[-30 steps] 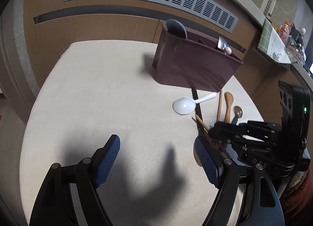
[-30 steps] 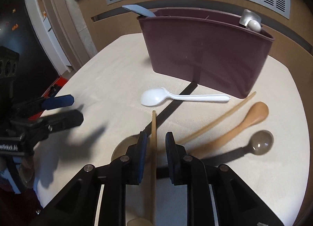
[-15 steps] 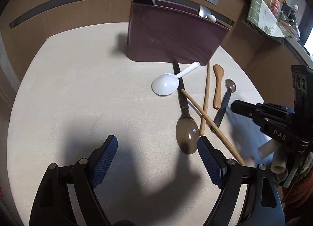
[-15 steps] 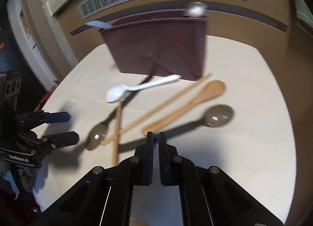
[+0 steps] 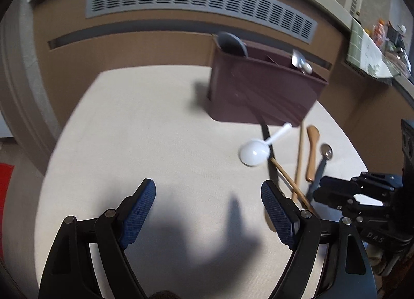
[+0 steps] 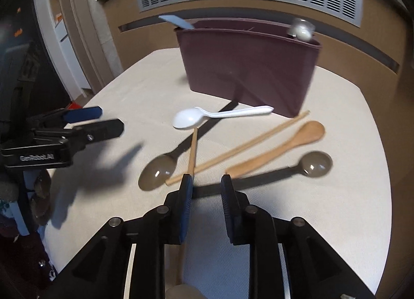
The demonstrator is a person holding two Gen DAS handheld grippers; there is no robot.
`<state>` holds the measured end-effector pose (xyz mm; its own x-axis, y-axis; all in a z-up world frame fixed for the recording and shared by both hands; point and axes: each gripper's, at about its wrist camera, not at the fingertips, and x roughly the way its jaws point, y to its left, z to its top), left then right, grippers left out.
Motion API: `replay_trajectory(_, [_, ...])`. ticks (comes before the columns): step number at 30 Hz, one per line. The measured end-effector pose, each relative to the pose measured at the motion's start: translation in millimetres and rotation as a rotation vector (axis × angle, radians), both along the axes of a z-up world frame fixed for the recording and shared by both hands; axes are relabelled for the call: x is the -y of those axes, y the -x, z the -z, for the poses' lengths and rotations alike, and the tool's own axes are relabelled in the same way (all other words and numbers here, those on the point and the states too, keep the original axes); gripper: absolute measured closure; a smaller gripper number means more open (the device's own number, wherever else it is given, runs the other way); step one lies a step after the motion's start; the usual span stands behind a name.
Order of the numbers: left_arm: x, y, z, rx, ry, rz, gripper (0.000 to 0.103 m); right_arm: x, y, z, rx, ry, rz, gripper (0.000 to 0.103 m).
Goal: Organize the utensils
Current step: 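Move the left tool to the brown black-handled spoon while the right tool holds the chopstick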
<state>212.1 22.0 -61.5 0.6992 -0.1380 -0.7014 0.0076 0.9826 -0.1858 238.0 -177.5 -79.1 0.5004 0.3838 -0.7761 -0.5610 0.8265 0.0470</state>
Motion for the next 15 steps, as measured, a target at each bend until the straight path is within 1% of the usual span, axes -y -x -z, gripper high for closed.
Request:
replay_trajectory(3, [-9,3,-3,0.042,-0.019,-0.034,0.019,-18,-10,6,-0.01,0.054,-0.005,0.082])
replay_trajectory(6, [-12,4,-4,0.065,-0.028,-0.031,0.019,-28,-18,9,-0.014,0.065,-0.017,0.082])
replay_trajectory(9, [-13,3,-1,0.058,-0.012,-0.011,0.019,-33,-24,9,-0.004,0.069,-0.021,0.082])
replay_trajectory(11, [-11,1,0,0.052,-0.005,0.003,0.019,-36,-31,11,-0.008,0.082,-0.008,0.087])
replay_trajectory(12, [-9,1,1,0.051,-0.002,0.01,0.019,-37,-34,12,-0.017,0.086,-0.006,0.087])
replay_trajectory(13, [-8,1,1,0.051,0.002,0.017,0.019,-40,-36,14,-0.026,0.097,-0.011,0.088])
replay_trajectory(15, [-6,-1,2,0.046,0.015,0.03,0.019,-47,-35,17,-0.006,0.145,-0.023,0.088])
